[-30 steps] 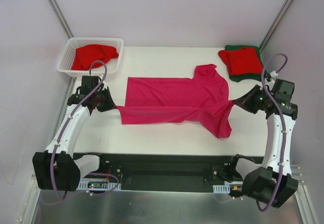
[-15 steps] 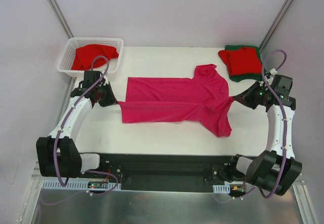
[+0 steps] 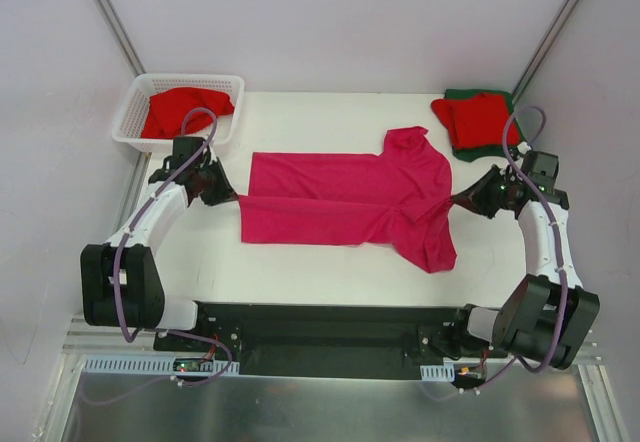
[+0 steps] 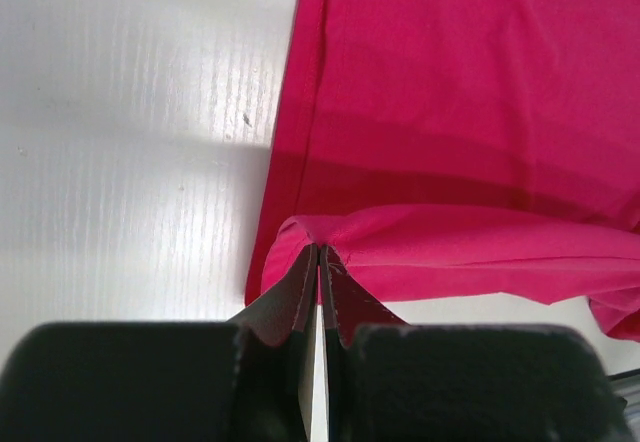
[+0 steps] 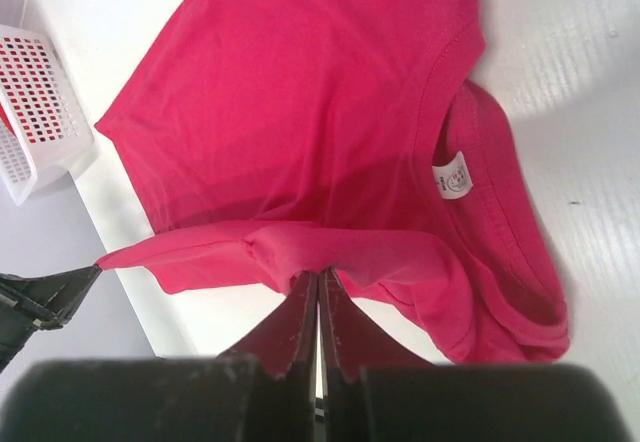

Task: Fold and stack the t-shirts
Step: Fold the flattened tshirt in 1/3 of the way

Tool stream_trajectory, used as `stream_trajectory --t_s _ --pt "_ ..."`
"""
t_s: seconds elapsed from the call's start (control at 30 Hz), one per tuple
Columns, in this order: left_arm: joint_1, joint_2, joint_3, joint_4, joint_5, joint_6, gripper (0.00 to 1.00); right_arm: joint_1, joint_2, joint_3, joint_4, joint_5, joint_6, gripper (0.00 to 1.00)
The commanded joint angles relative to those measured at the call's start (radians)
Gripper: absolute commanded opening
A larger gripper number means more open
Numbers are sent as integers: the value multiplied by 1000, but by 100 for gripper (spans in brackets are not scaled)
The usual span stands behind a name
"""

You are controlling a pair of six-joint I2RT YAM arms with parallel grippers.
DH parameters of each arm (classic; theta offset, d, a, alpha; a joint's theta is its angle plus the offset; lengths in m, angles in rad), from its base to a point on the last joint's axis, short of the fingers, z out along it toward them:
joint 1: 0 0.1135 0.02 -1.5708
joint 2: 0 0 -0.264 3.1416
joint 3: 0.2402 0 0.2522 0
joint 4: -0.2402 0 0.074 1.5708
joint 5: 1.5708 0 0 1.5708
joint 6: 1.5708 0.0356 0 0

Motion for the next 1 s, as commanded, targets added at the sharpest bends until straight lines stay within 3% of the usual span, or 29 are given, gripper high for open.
stream_trajectory --t_s 0.0,0.77,0.83,0.87,0.9,0.93,0.97 --pt "-8 37 -17 65 5 -39 0 38 17 -6 60 17 6 1" --pt "-92 172 -4 174 -38 -59 0 110 123 2 162 48 9 1" --pt "-92 169 -2 174 -35 -62 16 112 131 9 171 46 10 1" --pt "-92 169 -2 176 -33 -62 29 113 135 13 174 46 10 1" --pt "-92 160 -5 177 -33 -62 45 116 138 16 177 46 14 1" --pt "-92 156 -8 177 -39 -63 76 119 150 26 183 48 15 1" --pt "-92 149 -8 177 -42 -63 87 124 157 31 185 48 17 1"
